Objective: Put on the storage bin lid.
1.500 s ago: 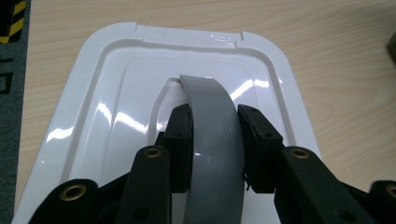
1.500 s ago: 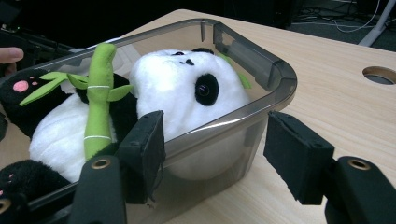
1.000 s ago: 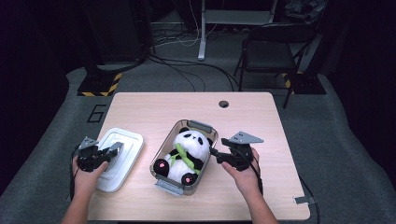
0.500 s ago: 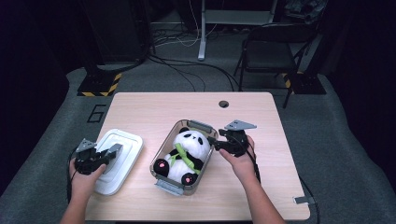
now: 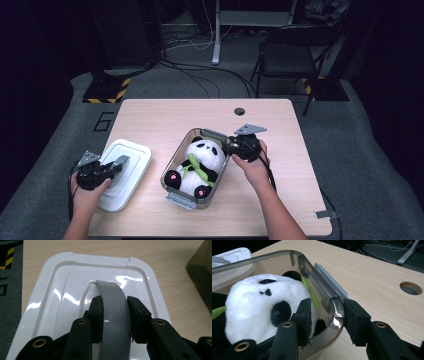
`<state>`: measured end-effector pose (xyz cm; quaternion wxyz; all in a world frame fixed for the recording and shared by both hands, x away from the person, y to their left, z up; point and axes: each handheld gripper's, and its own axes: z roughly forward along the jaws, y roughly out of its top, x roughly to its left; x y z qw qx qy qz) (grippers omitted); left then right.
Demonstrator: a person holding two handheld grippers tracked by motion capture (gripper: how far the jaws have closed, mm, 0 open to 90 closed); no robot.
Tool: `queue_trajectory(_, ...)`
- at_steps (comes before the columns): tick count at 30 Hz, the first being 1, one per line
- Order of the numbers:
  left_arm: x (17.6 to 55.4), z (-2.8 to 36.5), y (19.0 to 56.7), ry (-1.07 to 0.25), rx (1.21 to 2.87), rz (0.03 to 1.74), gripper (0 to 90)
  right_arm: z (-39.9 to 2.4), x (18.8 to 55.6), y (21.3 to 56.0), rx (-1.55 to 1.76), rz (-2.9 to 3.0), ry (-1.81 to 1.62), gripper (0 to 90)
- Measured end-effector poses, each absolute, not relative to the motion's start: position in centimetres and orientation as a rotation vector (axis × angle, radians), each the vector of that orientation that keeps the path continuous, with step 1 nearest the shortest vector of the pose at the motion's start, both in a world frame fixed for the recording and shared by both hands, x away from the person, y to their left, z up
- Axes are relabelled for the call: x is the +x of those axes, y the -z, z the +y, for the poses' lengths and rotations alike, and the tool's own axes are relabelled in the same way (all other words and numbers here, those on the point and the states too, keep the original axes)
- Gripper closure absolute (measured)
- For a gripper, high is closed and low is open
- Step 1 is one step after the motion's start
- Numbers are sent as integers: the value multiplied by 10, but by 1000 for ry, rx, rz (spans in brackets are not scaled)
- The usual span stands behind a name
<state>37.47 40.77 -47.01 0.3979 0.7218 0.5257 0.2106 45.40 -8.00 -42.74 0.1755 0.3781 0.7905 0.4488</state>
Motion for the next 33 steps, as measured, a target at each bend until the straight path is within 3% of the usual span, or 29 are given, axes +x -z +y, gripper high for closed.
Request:
queue_trajectory(23, 383, 399, 456, -494, 1821, 1294, 668, -94, 415, 424, 1157, 2221, -1250, 563)
queue_trajectory(26, 387, 393, 454, -479, 1821, 1281, 669, -101, 408, 422, 1156, 2200, -1313, 485)
queue_trajectory(33, 394, 384, 447, -466, 1838, 1252, 669, -115, 387, 412, 1082, 2187, -1341, 443)
